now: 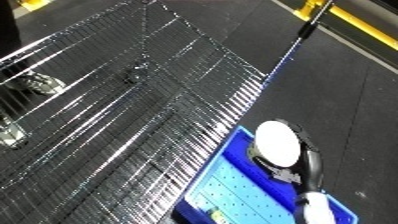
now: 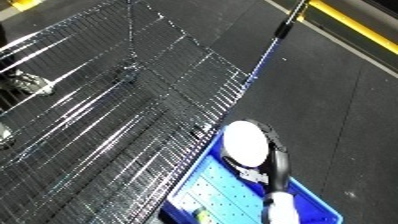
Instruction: Pick up the object and place it into the box
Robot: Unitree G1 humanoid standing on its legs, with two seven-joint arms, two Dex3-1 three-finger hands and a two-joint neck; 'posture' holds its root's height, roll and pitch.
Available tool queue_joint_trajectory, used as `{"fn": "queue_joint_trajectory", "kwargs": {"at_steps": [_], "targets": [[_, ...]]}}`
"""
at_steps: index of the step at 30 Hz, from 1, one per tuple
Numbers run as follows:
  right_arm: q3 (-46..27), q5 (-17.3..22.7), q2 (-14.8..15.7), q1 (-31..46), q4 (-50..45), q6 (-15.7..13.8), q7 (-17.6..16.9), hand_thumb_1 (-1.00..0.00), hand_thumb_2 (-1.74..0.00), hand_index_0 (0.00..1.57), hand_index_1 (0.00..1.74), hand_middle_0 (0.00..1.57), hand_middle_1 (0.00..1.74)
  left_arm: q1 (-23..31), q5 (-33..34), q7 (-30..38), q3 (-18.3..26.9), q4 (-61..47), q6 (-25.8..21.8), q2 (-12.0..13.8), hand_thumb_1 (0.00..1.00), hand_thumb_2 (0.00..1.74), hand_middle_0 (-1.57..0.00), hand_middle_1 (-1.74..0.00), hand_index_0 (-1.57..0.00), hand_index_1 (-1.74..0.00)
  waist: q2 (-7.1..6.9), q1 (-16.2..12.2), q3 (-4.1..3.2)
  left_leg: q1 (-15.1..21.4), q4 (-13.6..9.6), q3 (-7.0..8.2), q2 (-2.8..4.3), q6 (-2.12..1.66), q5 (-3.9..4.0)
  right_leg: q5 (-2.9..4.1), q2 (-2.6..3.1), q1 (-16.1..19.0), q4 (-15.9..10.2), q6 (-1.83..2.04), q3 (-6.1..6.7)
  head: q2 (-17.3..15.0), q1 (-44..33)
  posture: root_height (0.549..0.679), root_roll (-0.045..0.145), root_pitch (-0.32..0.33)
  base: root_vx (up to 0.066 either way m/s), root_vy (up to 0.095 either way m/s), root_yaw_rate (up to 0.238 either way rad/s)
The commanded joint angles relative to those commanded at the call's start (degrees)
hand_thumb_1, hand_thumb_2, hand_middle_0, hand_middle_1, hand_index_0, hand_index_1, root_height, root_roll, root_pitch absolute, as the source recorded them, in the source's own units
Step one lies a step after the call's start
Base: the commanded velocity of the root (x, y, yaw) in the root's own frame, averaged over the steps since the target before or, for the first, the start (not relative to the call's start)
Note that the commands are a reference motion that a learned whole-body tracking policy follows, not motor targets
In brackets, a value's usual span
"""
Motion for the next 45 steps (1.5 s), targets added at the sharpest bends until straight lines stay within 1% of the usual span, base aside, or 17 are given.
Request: {"fn": "queue_joint_trajectory", "kwargs": {"at_steps": [2, 6, 12, 16, 20, 24, 27, 31, 36, 38, 42, 45], "targets": [[-0.61, 0.64, -0.28, 0.63, 1.31, -0.24, 0.22, -0.5, -0.87, 0.79, 0.87, 0.79, 0.87, 0.17, -0.2, -0.22, -0.02, 0.52, -0.44, -0.37, 1.0, 1.74, -1.57, -1.74, -1.57, -1.74, 0.44, -0.56, -0.07, 0.42, -0.07, 0.22, 0.0, -0.06, -0.03, -0.04, 0.03, 0.17, -0.2, -0.03, 0.29, -0.82, 0.47, 0.659, 0.09, -0.035, 0.006, 0.052, -0.103], [-1.55, 2.85, -0.63, 1.76, 4.56, -1.08, 0.84, -0.3, -0.52, 0.47, 0.52, 0.47, 0.52, 0.35, -0.53, -0.76, -0.22, 1.53, -1.06, -0.92, 1.0, 1.74, -1.57, -1.74, -1.57, -1.74, 1.23, -1.3, -0.3, 1.06, -0.3, 0.47, -0.14, -0.18, 0.0, -0.05, 0.0, 0.49, -0.64, -0.01, 0.7, -1.16, 0.88, 0.659, 0.093, -0.037, 0.004, 0.03, -0.066], [-2.27, 7.16, -1.16, 1.91, 11.18, -2.86, 1.86, 0.0, 0.0, 0.0, 0.0, 0.0, 0.0, 0.14, -1.26, -1.11, -1.08, 2.55, -1.8, -1.13, 1.0, 1.74, -1.57, -1.74, -1.57, -1.74, 2.11, -1.49, -0.63, 1.79, -1.11, 0.49, -0.4, -0.4, 0.32, 0.39, -0.32, 1.06, -1.88, 0.17, 0.82, -0.57, 0.95, 0.661, 0.097, -0.037, -0.003, 0.015, -0.019], [-2.47, 8.55, -1.83, 1.51, 13.31, -3.28, 2.77, 0.0, 0.0, 0.0, 0.0, 0.0, 0.0, -0.1, -1.83, -0.71, -1.66, 2.56, -1.97, -1.05, 1.0, 1.74, -1.57, -1.74, -1.57, -1.74, 2.54, -1.38, -0.69, 1.99, -1.59, 0.34, -0.51, -0.63, 0.72, 0.58, -0.46, 1.28, -2.36, 0.25, 0.82, -0.31, 0.86, 0.662, 0.098, -0.037, -0.008, 0.016, 0.02], [-2.32, 8.8, -1.98, 1.37, 13.11, -3.37, 3.45, 0.0, 0.0, 0.0, 0.0, 0.0, 0.0, -0.14, -2.28, -0.49, -1.85, 2.35, -1.9, -1.04, 1.0, 1.74, -1.57, -1.74, -1.57, -1.74, 2.8, -1.34, -0.58, 2.01, -1.84, 0.21, -0.68, -0.73, 1.06, 0.71, -0.54, 1.26, -2.51, 0.26, 0.84, -0.69, 0.28, 0.662, 0.099, -0.036, -0.007, 0.019, 0.026], [-1.87, 9.67, -1.33, 1.62, 11.39, -2.7, 6.04, 0.0, 0.0, 0.0, 0.0, 0.0, 0.0, 0.03, -2.51, -0.1, -1.86, 1.97, -1.88, -1.32, 1.0, 1.74, -1.57, -1.74, -1.57, -1.74, 2.86, -1.34, -0.53, 2.05, -2.06, 0.17, -0.74, -0.85, 1.45, 0.85, -0.62, 1.27, -2.72, 0.29, 0.83, -1.34, -1.18, 0.662, 0.1, -0.036, 0.001, 0.025, 0.014], [-1.22, 9.75, -0.73, 1.89, 9.39, -2.45, 8.15, 0.0, 0.0, 0.0, 0.0, 0.0, 0.0, 0.26, -2.54, 0.3, -1.78, 1.44, -1.74, -1.47, 1.0, 1.74, -1.57, -1.74, -1.57, -1.74, 2.65, -1.19, -0.5, 2.01, -2.03, 0.11, -0.67, -0.93, 1.58, 0.92, -0.72, 1.34, -2.72, 0.33, 0.84, -1.72, -2.5, 0.662, 0.1, -0.037, -0.001, 0.017, 0.013], [0.15, 6.96, 0.19, 2.0, 5.39, -2.09, 9.29, 0.0, 0.0, 0.0, 0.0, 0.0, 0.0, 0.8, -2.33, 0.82, -1.76, 0.82, -1.72, -1.8, 1.0, 1.74, -1.57, -1.74, -1.57, -1.74, 2.18, -0.82, -0.52, 2.04, -1.98, -0.12, -0.61, -0.98, 1.78, 0.83, -0.6, 1.6, -2.63, 0.25, 0.74, -2.44, -4.18, 0.662, 0.099, -0.04, 0.007, 0.018, 0.017], [2.12, 1.2, 0.99, 1.69, -0.48, 0.38, 10.09, 0.0, 0.0, 0.0, 0.0, 0.0, 0.0, 1.42, -2.07, 1.24, -1.46, 0.56, -1.69, -2.37, 1.0, 1.74, -1.57, -1.74, -1.57, -1.74, 1.5, -0.1, -0.75, 2.15, -1.97, -0.42, -0.63, -0.92, 1.89, 0.62, -0.42, 2.17, -2.43, 0.08, 0.56, -4.35, -6.52, 0.662, 0.097, -0.048, 0.029, 0.019, 0.047], [2.95, -0.5, 1.37, 1.48, -2.47, 1.58, 10.62, 0.0, 0.0, 0.0, 0.0, 0.0, 0.0, 1.59, -1.93, 1.43, -1.28, 0.43, -1.54, -2.54, 1.0, 1.74, -1.57, -1.74, -1.57, -1.74, 1.16, 0.34, -0.91, 2.18, -2.02, -0.6, -0.66, -0.9, 1.94, 0.54, -0.41, 2.45, -2.42, 0.03, 0.45, -5.32, -8.71, 0.662, 0.096, -0.051, 0.033, 0.01, 0.063], [4.49, -2.25, 2.37, 0.61, -6.1, 4.33, 12.61, 0.0, 0.0, 0.0, 0.0, 0.0, 0.0, 1.82, -1.55, 1.8, -0.76, 0.01, -1.0, -2.71, 1.0, 1.74, -1.57, -1.74, -1.57, -1.74, 0.08, 1.7, -1.13, 2.09, -2.07, -1.36, -0.81, -0.8, 1.96, 0.31, -0.35, 3.19, -2.16, -0.19, -0.02, -6.97, -12.39, 0.662, 0.094, -0.059, 0.026, -0.006, 0.12], [5.45, -3.18, 3.15, -0.16, -7.76, 5.74, 13.51, 0.0, 0.0, 0.0, 0.0, 0.0, 0.0, 1.84, -1.38, 1.72, -0.43, -0.06, -0.63, -2.63, 1.0, 1.74, -1.57, -1.74, -1.57, -1.74, -0.8, 2.85, -1.22, 1.96, -2.03, -2.1, -0.9, -0.71, 1.91, 0.2, -0.34, 3.78, -1.94, -0.35, -0.54, -8.13, -14.89, 0.663, 0.091, -0.065, 0.017, -0.032, 0.158]]}}
